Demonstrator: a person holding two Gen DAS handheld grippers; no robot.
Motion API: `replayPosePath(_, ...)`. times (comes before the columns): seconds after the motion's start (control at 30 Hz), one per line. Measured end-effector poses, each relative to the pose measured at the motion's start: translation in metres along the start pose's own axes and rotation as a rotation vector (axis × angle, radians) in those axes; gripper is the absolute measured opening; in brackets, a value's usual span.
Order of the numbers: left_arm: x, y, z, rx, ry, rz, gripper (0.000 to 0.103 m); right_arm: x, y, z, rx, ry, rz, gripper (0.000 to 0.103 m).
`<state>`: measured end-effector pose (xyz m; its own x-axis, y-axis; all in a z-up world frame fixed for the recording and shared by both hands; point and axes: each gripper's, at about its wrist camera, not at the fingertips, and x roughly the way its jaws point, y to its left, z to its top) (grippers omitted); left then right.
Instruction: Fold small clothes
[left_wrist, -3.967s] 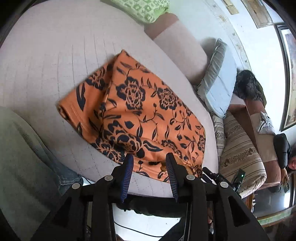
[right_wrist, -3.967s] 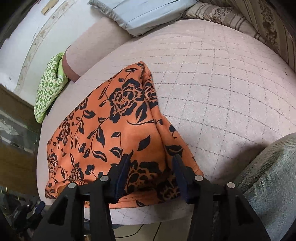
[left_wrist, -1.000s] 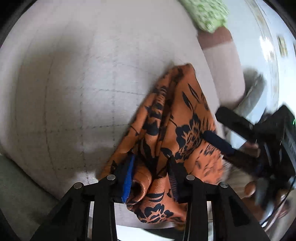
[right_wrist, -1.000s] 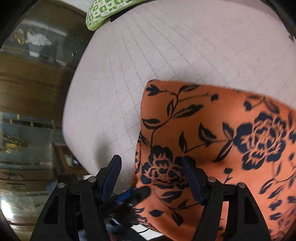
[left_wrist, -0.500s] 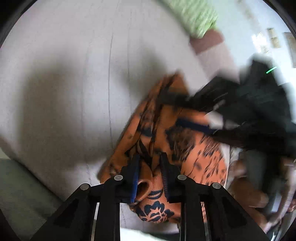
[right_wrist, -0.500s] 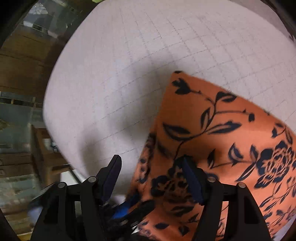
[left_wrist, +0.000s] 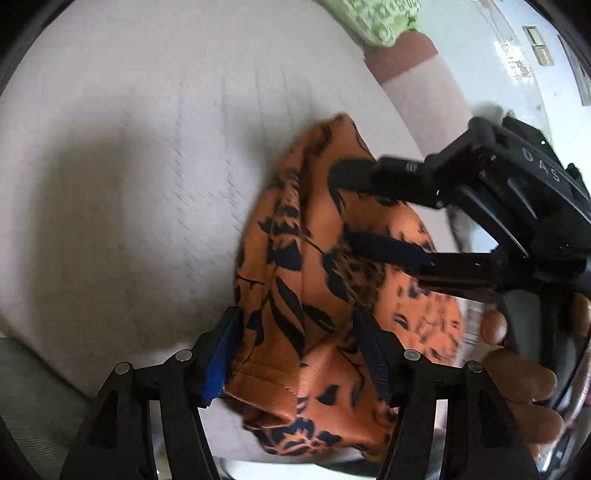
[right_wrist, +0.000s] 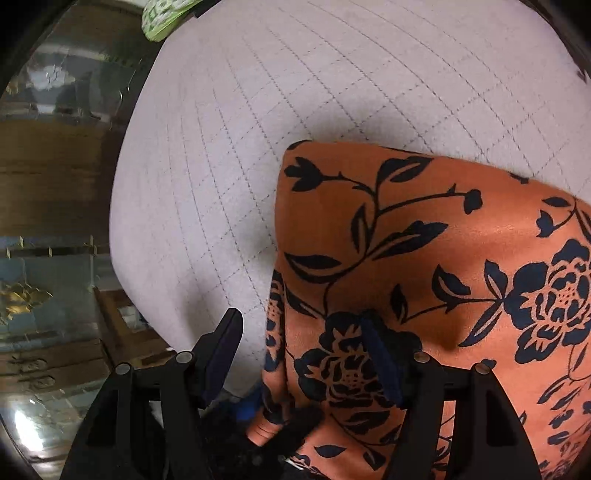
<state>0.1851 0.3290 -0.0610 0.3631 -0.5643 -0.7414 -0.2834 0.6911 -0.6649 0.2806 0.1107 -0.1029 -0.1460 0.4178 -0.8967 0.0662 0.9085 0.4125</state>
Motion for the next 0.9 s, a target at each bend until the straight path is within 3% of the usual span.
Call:
replayPosePath(0.03, 0.003, -0.002, 0.000, 0.018, 0.008, 0.018, 0.060, 0.001, -0.003, 0.001, 0.014, 0.002, 0.013, 0.068)
replayPosePath(0.1, 0.006, -0.008, -0.001, 0.068, 0.004, 0.108, 0.035, -0.001, -0.008, 0.001, 0.027, 0.006, 0.016, 0.068)
replayPosePath(0.17, 0.008, -0.009, 0.000, 0.064, 0.016, 0.090, 0.017, 0.003, -0.002, 0.002, 0.026, 0.017, -0.007, 0.069)
replayPosePath(0.2, 0.006, -0.009, -0.001, 0.054, 0.017, 0.057, 0.015, 0.008, 0.007, 0.002, 0.024, 0.020, -0.021, 0.070)
replayPosePath(0.37, -0.018, -0.023, -0.007, 0.134, -0.081, -0.049, 0.013, 0.013, 0.032, 0.005, -0.040, 0.016, -0.120, 0.070)
replayPosePath(0.6, -0.023, -0.013, -0.007, 0.104, -0.071, -0.109, 0.012, 0.030, 0.047, 0.009, -0.115, 0.097, -0.213, 0.070)
replayPosePath(0.77, -0.028, -0.007, -0.009, 0.100, -0.065, -0.080, 0.012, 0.052, 0.064, 0.006, -0.247, 0.123, -0.390, 0.054)
replayPosePath(0.9, -0.029, -0.007, -0.009, 0.101, -0.063, -0.104, 0.012, 0.054, 0.077, -0.005, -0.352, 0.115, -0.511, 0.034)
